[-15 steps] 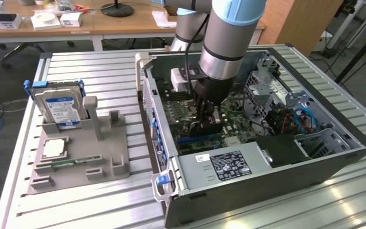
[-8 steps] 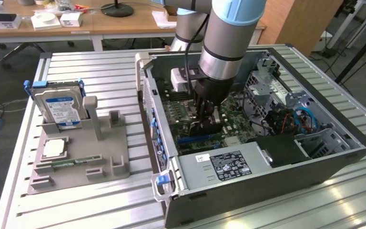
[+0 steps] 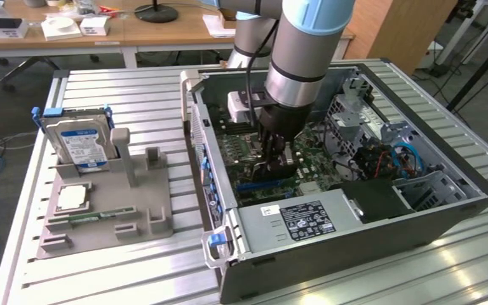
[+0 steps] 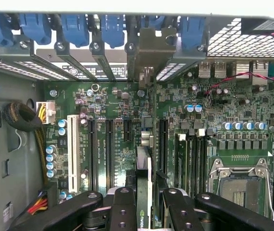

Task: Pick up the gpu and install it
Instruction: 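Insert the gpu into the slot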

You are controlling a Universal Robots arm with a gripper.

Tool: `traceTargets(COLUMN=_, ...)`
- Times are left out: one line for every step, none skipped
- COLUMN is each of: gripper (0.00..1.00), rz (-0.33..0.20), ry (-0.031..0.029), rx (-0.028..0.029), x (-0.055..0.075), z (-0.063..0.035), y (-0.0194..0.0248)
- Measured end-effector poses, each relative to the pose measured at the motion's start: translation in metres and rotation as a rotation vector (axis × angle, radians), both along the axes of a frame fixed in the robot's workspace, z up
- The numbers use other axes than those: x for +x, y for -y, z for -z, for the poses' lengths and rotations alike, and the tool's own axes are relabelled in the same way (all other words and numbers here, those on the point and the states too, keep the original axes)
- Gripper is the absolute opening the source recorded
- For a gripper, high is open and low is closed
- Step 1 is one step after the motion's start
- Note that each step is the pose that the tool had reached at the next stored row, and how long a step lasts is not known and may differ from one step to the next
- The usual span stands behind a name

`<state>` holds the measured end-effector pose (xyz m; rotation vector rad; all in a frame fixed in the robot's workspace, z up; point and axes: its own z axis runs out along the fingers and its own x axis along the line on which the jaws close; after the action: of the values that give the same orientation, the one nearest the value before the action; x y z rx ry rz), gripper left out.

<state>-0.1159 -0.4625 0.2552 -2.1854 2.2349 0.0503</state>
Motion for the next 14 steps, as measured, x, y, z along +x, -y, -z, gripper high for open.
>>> traceTargets(gripper=0.26, rz=0.001, ry=0.0001, rx=0.0001, x=0.0000, z=0.0001, y=0.0000)
traceTargets(gripper=0.26, rz=0.003, ry=0.0001, rx=0.0001, x=0.0000, z=0.0002, y=0.0000)
traceTargets(gripper=0.26, rz=0.004, ry=0.0002, rx=0.0003, x=0.0000, z=0.0006, y=0.0000)
traceTargets(gripper=0.26, rz=0.005, ry=0.0002, rx=0.0004, x=0.0000, z=0.0009, y=0.0000)
traceTargets(gripper=0.26, rz=0.007, ry=0.0001, rx=0.0001, x=0.0000, z=0.0011, y=0.0000)
traceTargets(gripper=0.26, rz=0.007, ry=0.0000, rx=0.0000, x=0.0000, z=0.0012, y=0.0000)
traceTargets(gripper=0.26, rz=0.008, ry=0.0001, rx=0.0000, x=0.0000, z=0.0013, y=0.0000)
traceTargets(gripper=0.26, rz=0.009, ry=0.0001, rx=0.0001, x=0.0000, z=0.0015, y=0.0000)
traceTargets(gripper=0.26, rz=0.010, ry=0.0001, rx=0.0002, x=0.0000, z=0.0018, y=0.0000)
traceTargets(gripper=0.26, rz=0.010, ry=0.0001, rx=0.0002, x=0.0000, z=0.0019, y=0.0000)
traceTargets(gripper=0.26, rz=0.011, ry=0.0001, rx=0.0001, x=0.0000, z=0.0020, y=0.0000)
traceTargets(gripper=0.26, rz=0.011, ry=0.0000, rx=0.0000, x=0.0000, z=0.0019, y=0.0000)
traceTargets(gripper=0.26, rz=0.011, ry=0.0001, rx=0.0000, x=0.0000, z=0.0020, y=0.0000)
traceTargets(gripper=0.26, rz=0.011, ry=0.0001, rx=0.0000, x=0.0000, z=0.0020, y=0.0000)
